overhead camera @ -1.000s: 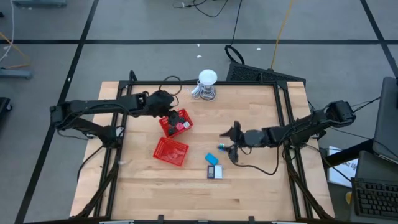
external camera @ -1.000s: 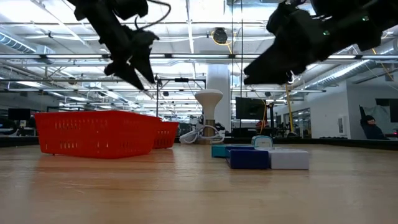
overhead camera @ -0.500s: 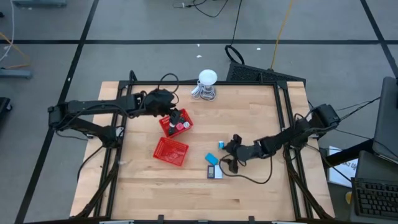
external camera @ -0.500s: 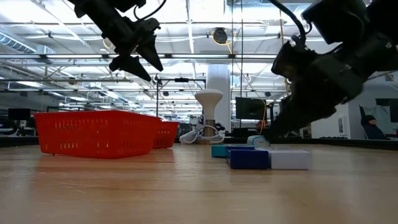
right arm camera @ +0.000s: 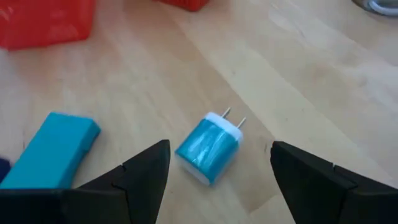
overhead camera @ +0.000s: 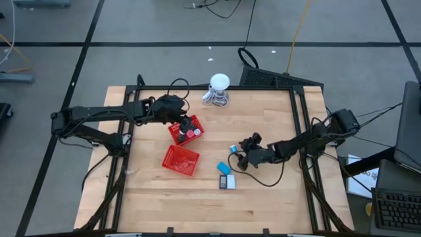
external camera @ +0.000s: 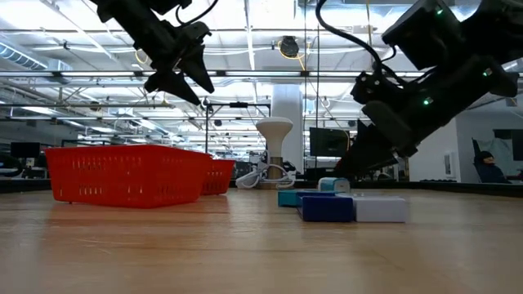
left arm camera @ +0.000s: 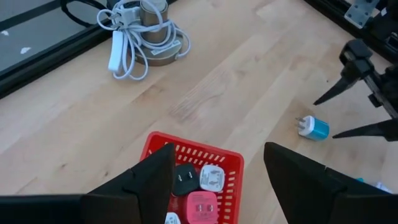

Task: Pick & Place Office items
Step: Put the blue charger adapter into the top red basket

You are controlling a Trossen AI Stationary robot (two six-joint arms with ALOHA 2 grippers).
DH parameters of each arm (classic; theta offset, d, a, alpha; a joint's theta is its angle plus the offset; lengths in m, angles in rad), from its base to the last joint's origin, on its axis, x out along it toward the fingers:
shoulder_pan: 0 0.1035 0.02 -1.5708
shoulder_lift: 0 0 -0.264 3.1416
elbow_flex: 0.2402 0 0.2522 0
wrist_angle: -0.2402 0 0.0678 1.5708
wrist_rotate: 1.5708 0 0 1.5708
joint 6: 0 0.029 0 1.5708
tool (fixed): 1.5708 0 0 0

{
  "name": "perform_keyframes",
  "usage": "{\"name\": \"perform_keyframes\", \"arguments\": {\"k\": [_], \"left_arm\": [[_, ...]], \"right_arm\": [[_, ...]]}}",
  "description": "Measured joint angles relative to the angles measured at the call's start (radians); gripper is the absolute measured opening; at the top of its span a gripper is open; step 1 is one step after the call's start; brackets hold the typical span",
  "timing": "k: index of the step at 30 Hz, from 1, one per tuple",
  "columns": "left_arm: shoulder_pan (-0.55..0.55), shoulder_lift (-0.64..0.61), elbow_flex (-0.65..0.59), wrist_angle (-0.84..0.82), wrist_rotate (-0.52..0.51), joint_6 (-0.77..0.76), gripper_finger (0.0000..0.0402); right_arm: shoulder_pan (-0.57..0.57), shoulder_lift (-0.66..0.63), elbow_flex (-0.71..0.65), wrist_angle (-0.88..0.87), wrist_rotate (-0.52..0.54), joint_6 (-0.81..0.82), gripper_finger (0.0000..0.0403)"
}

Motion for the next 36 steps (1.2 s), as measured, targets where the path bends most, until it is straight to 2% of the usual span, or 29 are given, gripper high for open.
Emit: {"name": "perform_keyframes", "arguments": {"k": [5,9,15,20,28,36], "left_arm": [[0.0,0.0,0.0,0.018,-0.004,-0.008,0.0251],[0.0,0.0,0.0,0.02,-0.007,-0.008,0.0261],[-0.002,0.0,0.0,0.021,-0.007,-0.009,0.0268],[-0.015,0.0,0.0,0.022,-0.006,-0.011,0.0257],[-0.024,0.0,0.0,0.042,-0.004,-0.04,0.0244],[-0.056,0.0,0.0,0.074,0.0,-0.041,0.0259]], "right_arm": [[-0.014,0.023,0.0,0.028,-0.059,0.041,0.0265],[-0.014,0.09,0.0,0.132,-0.062,0.006,0.0265],[-0.019,0.174,0.001,0.175,-0.001,-0.005,0.0262],[-0.02,0.174,0.002,0.163,0.004,-0.024,0.023],[-0.02,0.132,0.0,0.19,0.006,-0.152,0.0122],[-0.028,-0.048,0.0,0.194,0.042,-0.365,0.0122]]}}
